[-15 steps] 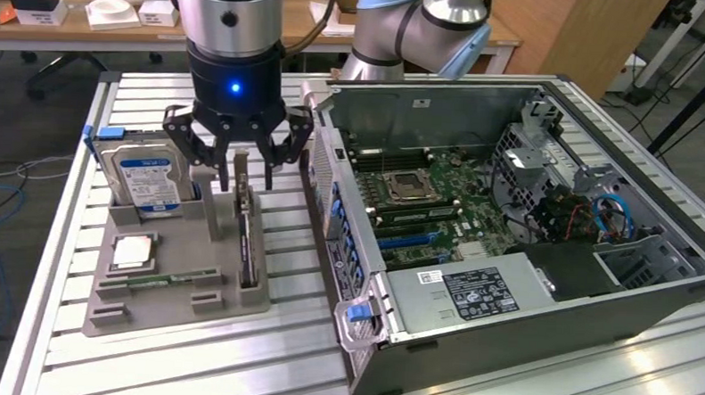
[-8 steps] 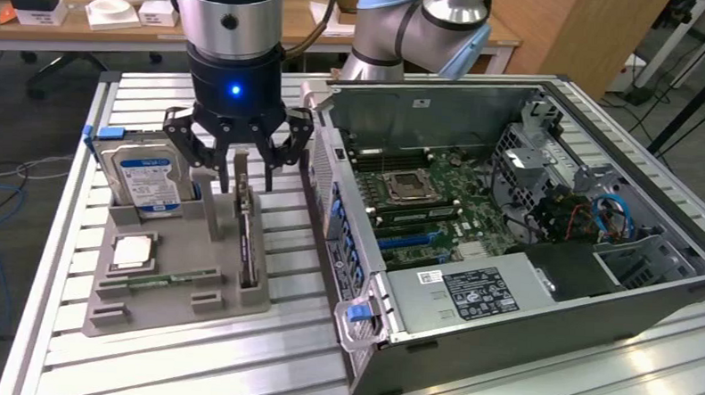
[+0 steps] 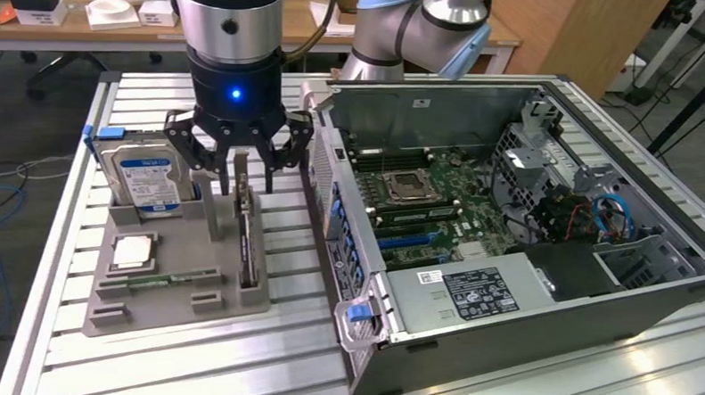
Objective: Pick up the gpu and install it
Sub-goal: 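Pick up the gpu and move the gpu toward the slot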
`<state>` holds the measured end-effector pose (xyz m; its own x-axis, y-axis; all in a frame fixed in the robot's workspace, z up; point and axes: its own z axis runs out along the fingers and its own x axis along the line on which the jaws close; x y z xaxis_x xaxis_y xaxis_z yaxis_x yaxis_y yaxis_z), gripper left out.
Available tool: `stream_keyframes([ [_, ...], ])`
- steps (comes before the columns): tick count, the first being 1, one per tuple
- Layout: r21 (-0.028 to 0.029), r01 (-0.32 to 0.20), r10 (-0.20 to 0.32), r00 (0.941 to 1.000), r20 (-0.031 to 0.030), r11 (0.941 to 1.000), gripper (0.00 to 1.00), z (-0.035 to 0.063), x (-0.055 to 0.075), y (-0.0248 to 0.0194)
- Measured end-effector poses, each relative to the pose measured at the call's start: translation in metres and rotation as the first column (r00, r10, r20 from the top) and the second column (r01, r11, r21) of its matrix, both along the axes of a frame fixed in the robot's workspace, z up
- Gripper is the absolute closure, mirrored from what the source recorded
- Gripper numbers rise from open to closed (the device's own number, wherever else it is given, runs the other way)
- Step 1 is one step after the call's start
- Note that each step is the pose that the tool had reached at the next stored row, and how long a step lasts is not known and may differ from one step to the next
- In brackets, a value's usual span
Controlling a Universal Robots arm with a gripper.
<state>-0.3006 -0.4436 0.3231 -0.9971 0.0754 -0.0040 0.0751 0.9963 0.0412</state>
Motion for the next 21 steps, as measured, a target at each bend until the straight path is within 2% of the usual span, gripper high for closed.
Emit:
stream_keyframes([
  [21, -0.0003, 0.000, 0.000, 1.0000, -0.0002, 1.0000, 0.47, -0.0071, -0.0001, -0.0002],
])
